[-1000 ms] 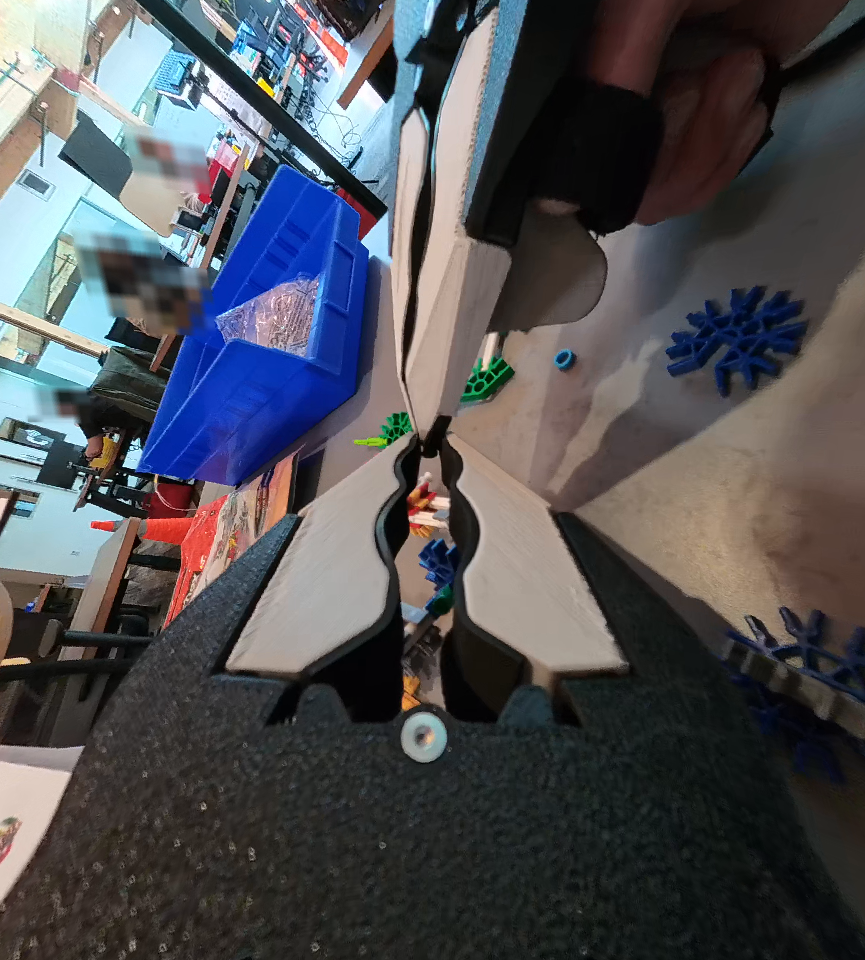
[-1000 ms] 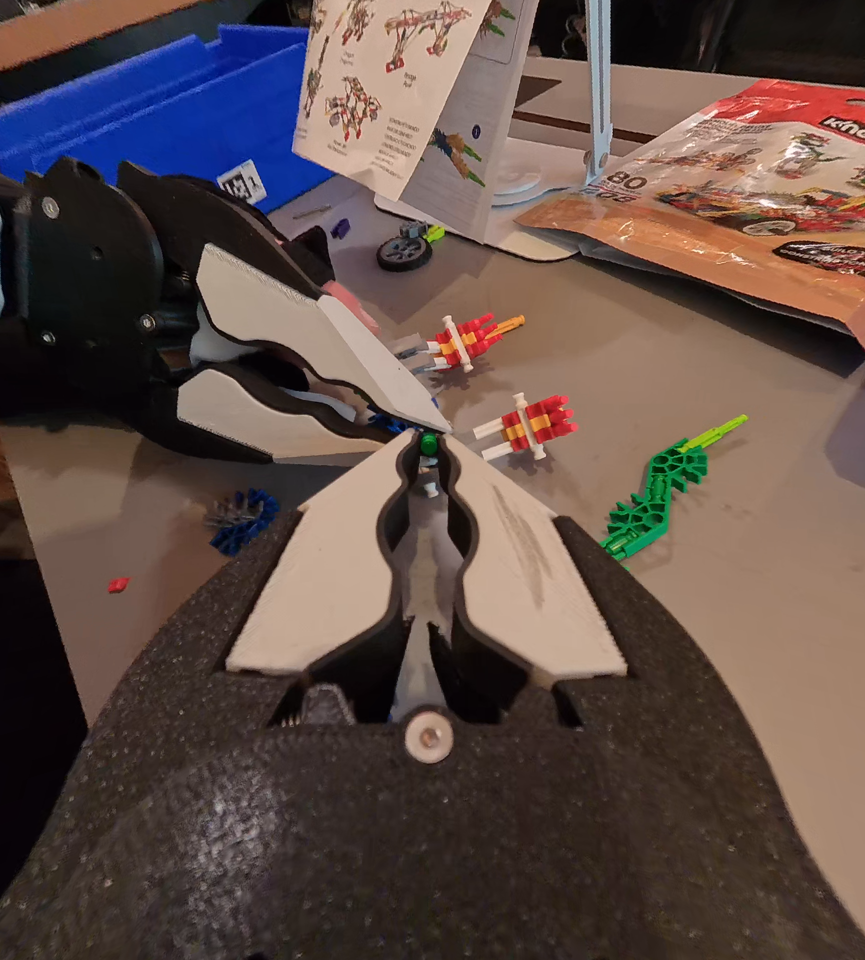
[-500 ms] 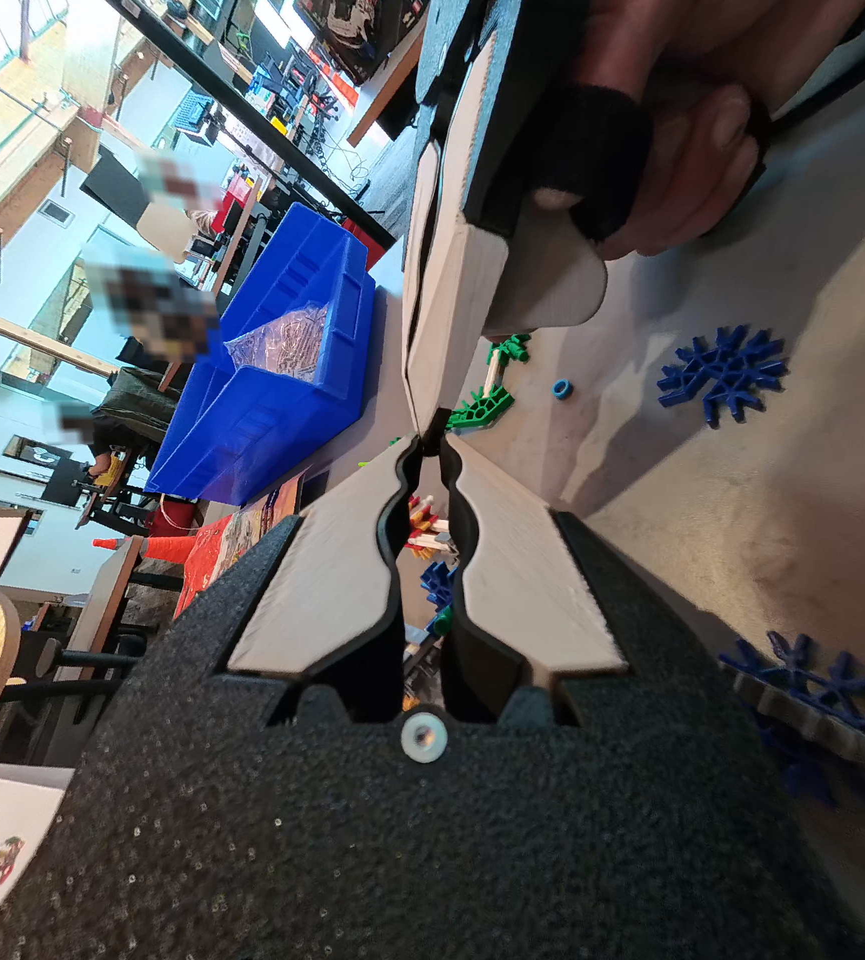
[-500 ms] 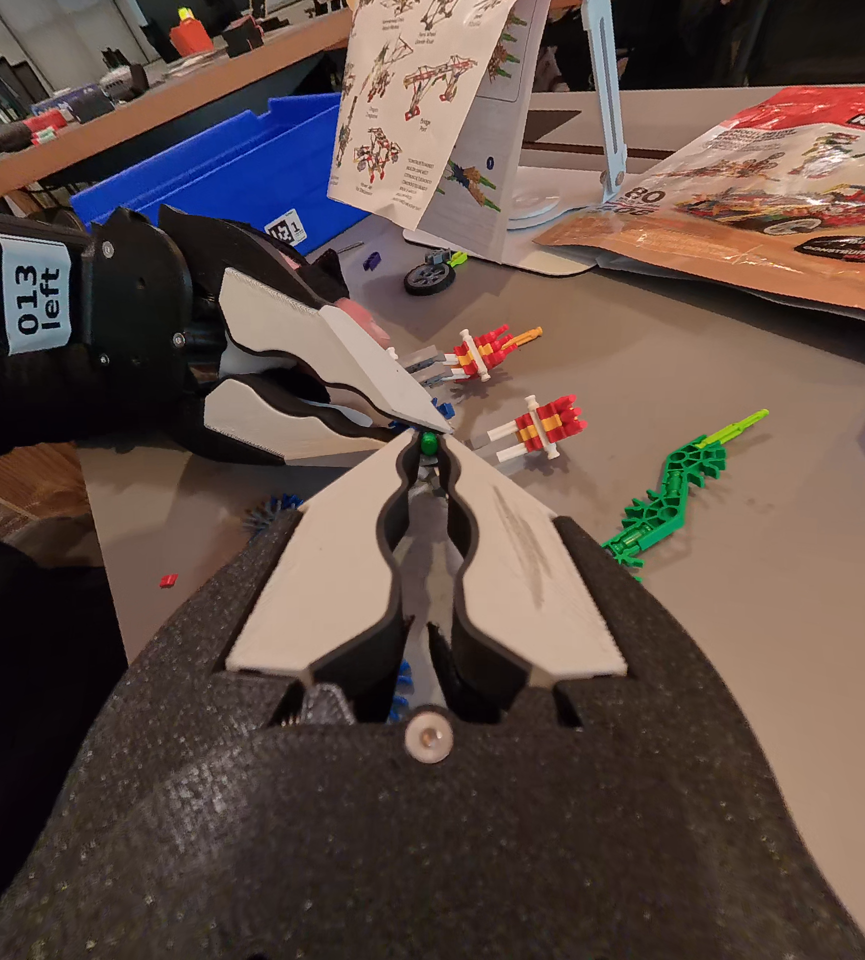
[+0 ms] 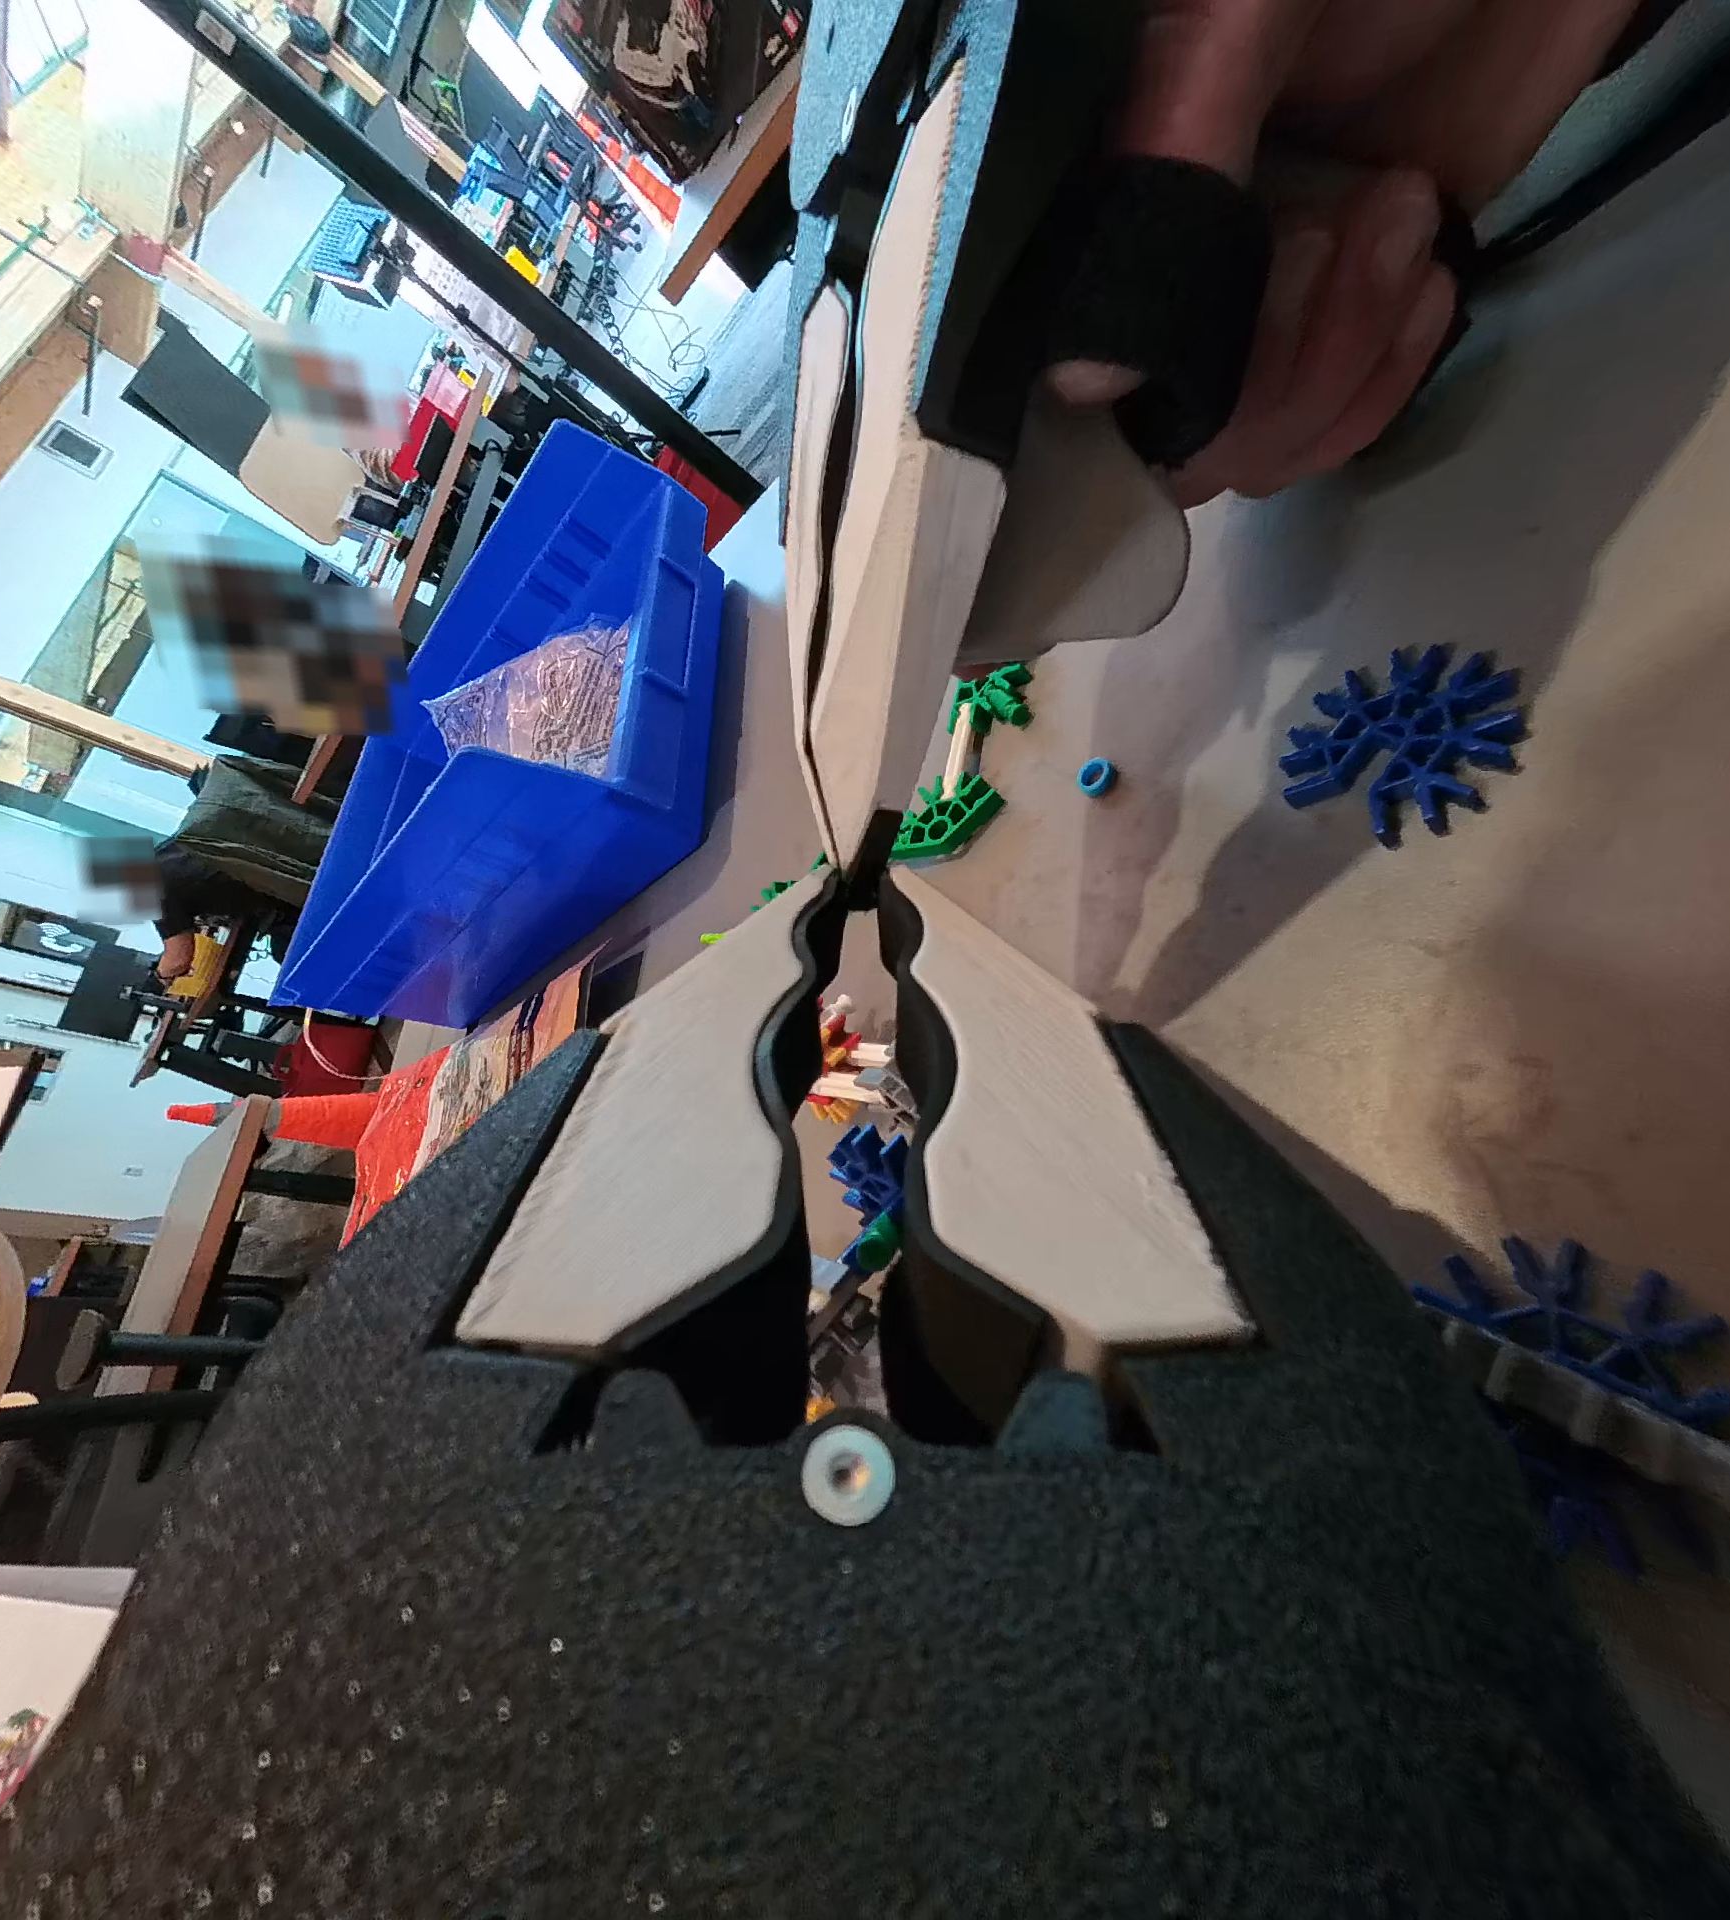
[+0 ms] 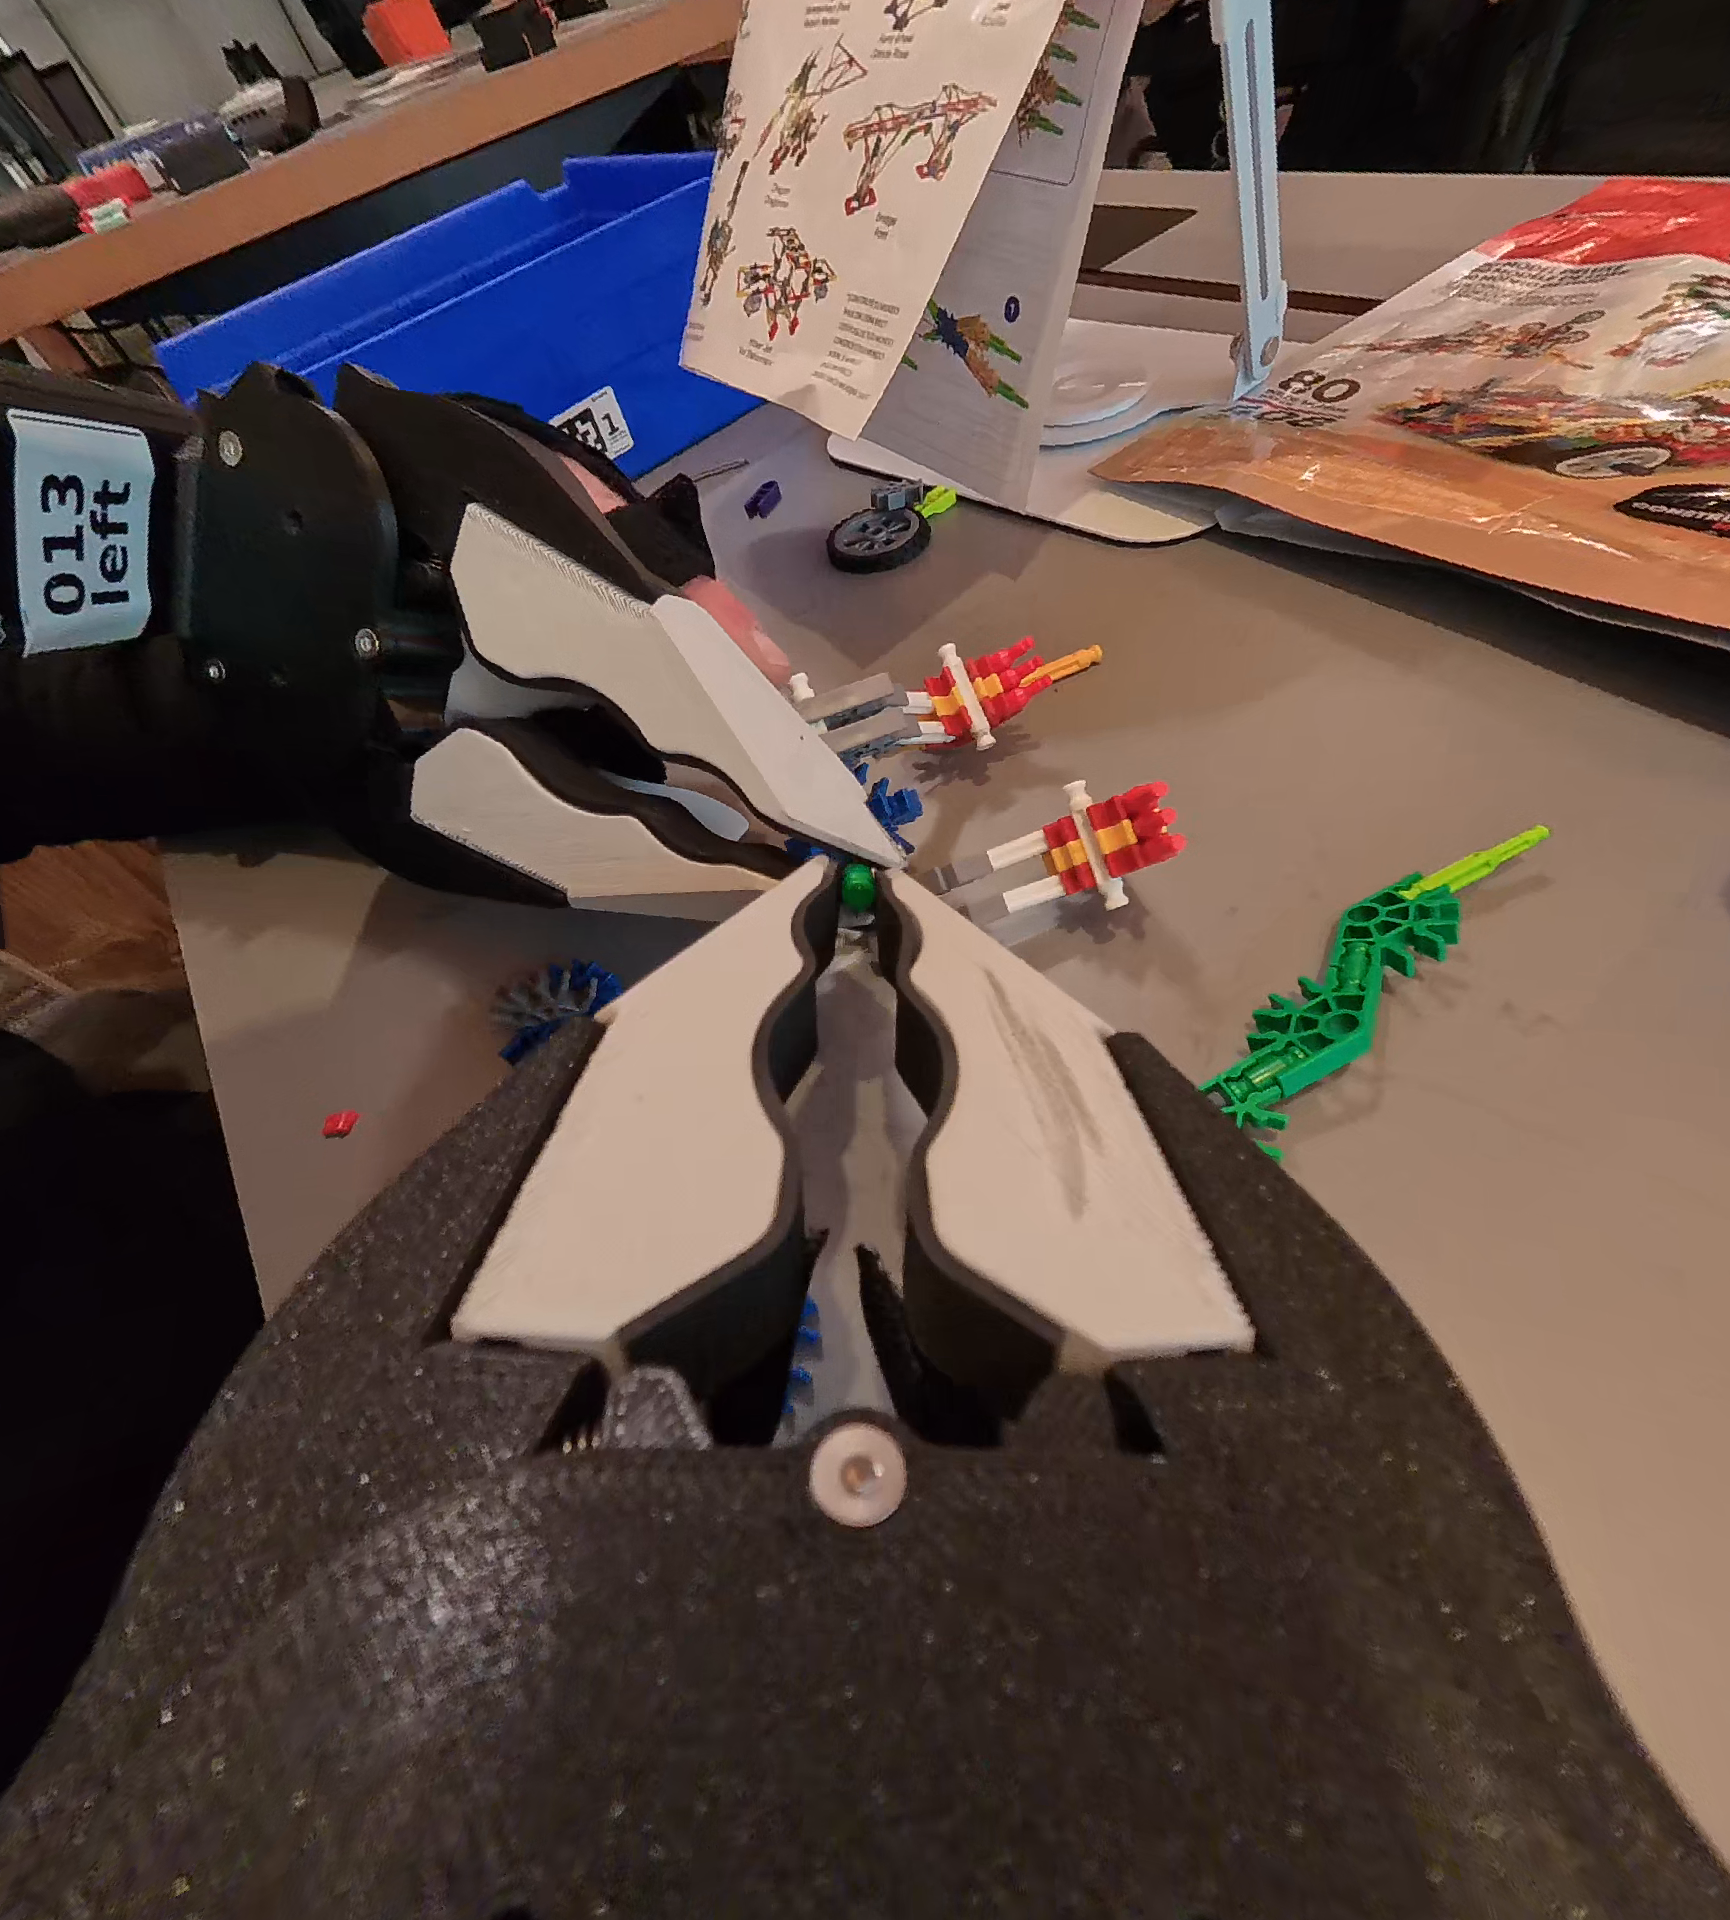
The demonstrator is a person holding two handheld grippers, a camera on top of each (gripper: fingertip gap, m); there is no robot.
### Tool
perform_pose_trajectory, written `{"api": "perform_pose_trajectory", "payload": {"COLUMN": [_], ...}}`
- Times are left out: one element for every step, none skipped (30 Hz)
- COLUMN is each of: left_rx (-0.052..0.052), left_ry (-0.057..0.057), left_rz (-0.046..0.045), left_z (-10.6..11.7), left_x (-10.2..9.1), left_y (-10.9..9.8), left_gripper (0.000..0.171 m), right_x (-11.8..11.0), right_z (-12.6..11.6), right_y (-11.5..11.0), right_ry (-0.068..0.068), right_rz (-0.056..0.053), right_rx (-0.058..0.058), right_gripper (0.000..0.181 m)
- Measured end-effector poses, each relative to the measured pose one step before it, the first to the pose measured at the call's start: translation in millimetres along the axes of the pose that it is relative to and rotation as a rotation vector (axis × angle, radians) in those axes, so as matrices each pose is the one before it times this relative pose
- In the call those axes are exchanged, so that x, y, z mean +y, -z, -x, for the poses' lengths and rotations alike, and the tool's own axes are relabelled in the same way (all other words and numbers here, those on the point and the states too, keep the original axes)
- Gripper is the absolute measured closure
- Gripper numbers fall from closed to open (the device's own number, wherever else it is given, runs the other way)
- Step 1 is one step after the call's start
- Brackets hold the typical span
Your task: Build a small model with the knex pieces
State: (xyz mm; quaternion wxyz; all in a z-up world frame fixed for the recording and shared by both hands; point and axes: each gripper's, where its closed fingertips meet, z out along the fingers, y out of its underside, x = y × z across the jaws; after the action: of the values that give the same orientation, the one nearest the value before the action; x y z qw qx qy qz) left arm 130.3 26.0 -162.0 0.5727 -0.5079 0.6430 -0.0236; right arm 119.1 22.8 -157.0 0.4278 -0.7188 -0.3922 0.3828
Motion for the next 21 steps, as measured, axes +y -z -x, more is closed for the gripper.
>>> {"api": "perform_pose_trajectory", "payload": {"left_rx": [0.0024, 0.0022, 0.0013, 0.006, 0.0085, 0.0115, 0.0144, 0.0107, 0.008, 0.0068, 0.0079, 0.0075, 0.0016, 0.0023, 0.0074, 0.0145, 0.0061, 0.0006, 0.0018, 0.0014, 0.0003], "left_ry": [-0.0012, 0.0, -0.0009, -0.0006, 0.0003, 0.0012, 0.0036, 0.004, -0.0007, -0.0043, 0.0003, -0.0006, -0.0058, -0.0016, 0.0057, 0.0076, 0.0048, -0.0049, -0.0031, 0.0014, 0.0018], "left_rz": [-0.00144, -0.00198, -0.00136, 0.0009, -0.00032, -0.00361, -0.00466, -0.00352, -0.00251, -0.00322, -0.00247, 0.00173, 0.00421, 0.00124, -0.00193, -0.00209, 0.0001, 0.00363, 0.00483, 0.00067, -0.00368], "left_z": [-0.23, -0.41, -0.39, -0.94, -1.35, -1.69, -1.94, -1.5, -1.24, -1.08, -1.0, -1.06, -0.33, -0.06, -0.41, -1.36, -0.44, 0.02, -0.04, 0.16, 0.38], "left_x": [-0.36, -0.36, -0.38, 0.08, 0.08, -0.35, -0.94, -0.85, -0.79, -0.85, -0.69, -0.11, 0.57, 0.17, -0.27, -0.68, -0.5, 0.19, 0.61, 0.3, -0.28], "left_y": [0.15, 0.21, 0.12, 0.01, -0.09, 0.28, 0.24, 0.0, -0.05, 0.16, 0.08, -0.1, 0.13, 0.32, 0.38, 0.27, 0.45, 0.4, 0.26, 0.35, 0.65], "left_gripper": [0.166, 0.166, 0.166, 0.166, 0.166, 0.166, 0.166, 0.166, 0.165, 0.165, 0.165, 0.165, 0.166, 0.166, 0.167, 0.167, 0.167, 0.167, 0.167, 0.167, 0.167], "right_x": [0.04, 0.11, 0.1, 0.72, 1.07, 1.14, 1.23, 1.08, 0.87, 0.62, 0.6, 0.79, 0.4, -0.43, -0.67, -1.49, -1.32, -0.77, -0.05, -0.12, -0.66], "right_z": [0.38, 0.43, 0.28, 0.24, 0.3, 0.91, 1.2, 0.69, 0.58, 0.7, 0.8, 0.43, -0.04, -0.07, 0.22, 0.81, 0.83, 0.5, 0.16, 0.04, 0.08], "right_y": [0.29, 0.3, 0.44, 0.15, 0.16, 0.35, 0.85, 1.07, 1.08, 0.97, 0.94, 0.65, 0.38, 0.22, 0.21, 0.29, 0.01, -0.22, -0.46, -0.49, -0.01], "right_ry": [0.0001, 0.0033, 0.0036, 0.0134, 0.019, 0.0202, 0.0352, 0.0464, 0.0433, 0.0297, 0.0195, 0.0279, 0.0339, 0.0321, 0.0453, 0.0599, 0.0601, 0.0377, 0.0062, -0.0191, -0.0302], "right_rz": [0.0002, 0.0007, 0.0013, 0.0053, 0.0091, 0.0132, 0.0167, 0.0183, 0.0181, 0.0144, 0.0109, 0.0104, 0.0094, 0.0071, 0.0079, 0.0062, 0.01, 0.0136, 0.009, -0.0045, -0.0178], "right_rx": [-0.0019, -0.0006, -0.0005, 0.0041, 0.0067, 0.003, 0.0043, 0.0092, 0.0088, 0.002, -0.0042, 0.0005, 0.0082, 0.0111, 0.0154, 0.02, 0.0207, 0.016, 0.0036, -0.007, -0.0138], "right_gripper": [0.175, 0.176, 0.175, 0.175, 0.175, 0.175, 0.176, 0.176, 0.176, 0.176, 0.176, 0.176, 0.176, 0.176, 0.176, 0.175, 0.175, 0.175, 0.175, 0.175, 0.175]}}
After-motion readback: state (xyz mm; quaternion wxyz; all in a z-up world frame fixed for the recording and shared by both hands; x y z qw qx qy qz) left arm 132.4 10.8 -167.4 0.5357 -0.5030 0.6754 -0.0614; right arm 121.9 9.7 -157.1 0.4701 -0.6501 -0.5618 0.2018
